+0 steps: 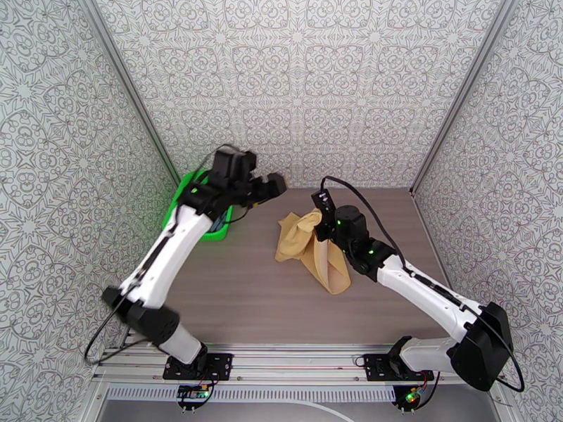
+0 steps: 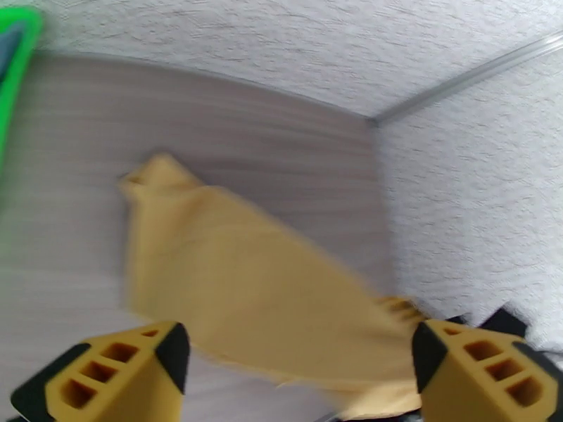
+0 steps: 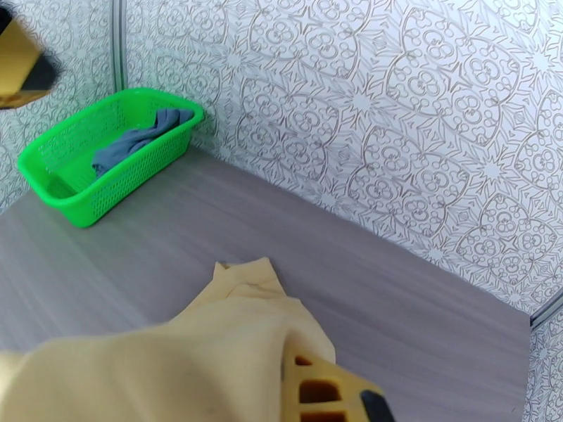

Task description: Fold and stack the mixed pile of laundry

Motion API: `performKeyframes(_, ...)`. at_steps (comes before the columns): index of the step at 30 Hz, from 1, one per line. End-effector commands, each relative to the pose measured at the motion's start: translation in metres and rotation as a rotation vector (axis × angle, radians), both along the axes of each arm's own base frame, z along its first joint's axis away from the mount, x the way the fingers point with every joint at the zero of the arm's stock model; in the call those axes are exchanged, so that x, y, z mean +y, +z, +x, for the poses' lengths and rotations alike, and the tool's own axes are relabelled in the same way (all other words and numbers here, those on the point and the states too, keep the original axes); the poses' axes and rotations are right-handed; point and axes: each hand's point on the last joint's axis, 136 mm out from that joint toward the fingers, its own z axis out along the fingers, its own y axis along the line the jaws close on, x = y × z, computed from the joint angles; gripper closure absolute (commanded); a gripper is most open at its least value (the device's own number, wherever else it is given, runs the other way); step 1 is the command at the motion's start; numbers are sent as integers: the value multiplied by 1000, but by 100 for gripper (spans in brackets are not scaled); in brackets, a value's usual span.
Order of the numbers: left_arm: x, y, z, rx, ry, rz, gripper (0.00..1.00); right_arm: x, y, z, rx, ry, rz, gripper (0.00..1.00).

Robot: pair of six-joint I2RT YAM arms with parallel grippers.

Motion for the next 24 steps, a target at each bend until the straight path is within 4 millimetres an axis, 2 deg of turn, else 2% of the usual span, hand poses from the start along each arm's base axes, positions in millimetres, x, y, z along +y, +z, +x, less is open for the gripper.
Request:
performKeyframes(1,19,-41,-23,-60,-21,197,6,-2,23,-6,4,10,46,100)
performKeyframes(4,3,-89,-43,-71,-82,255,7,-3,21,-5,26,3,52,100)
performKeyframes(6,-12,-120,-52,-73,-131,304,13,-4,21,-5,39,-2,56,100)
performKeyframes(9,-30,-154,-62,-203,-189,507,13,-4,20,-5,58,-4,52,100)
performKeyframes(12,-59,-167,-70,-467,-311,651,8,-3,20,-6,74,10,46,100)
performKeyframes(14,-70,-169,-72,-629,-358,682,8,-3,21,-7,80,17,47,100)
performKeyframes(16,-72,-168,-68,-751,-402,679,8,-4,22,-9,85,25,50,100)
performKeyframes(19,-55,-170,-45,-706,-430,544,8,-4,24,-14,90,43,56,100)
performKeyframes(21,-53,-172,-42,-700,-540,394,11,-4,24,-18,94,59,56,100)
performKeyframes(24,-60,-183,-49,-710,-681,291,10,-6,24,-21,97,75,51,100)
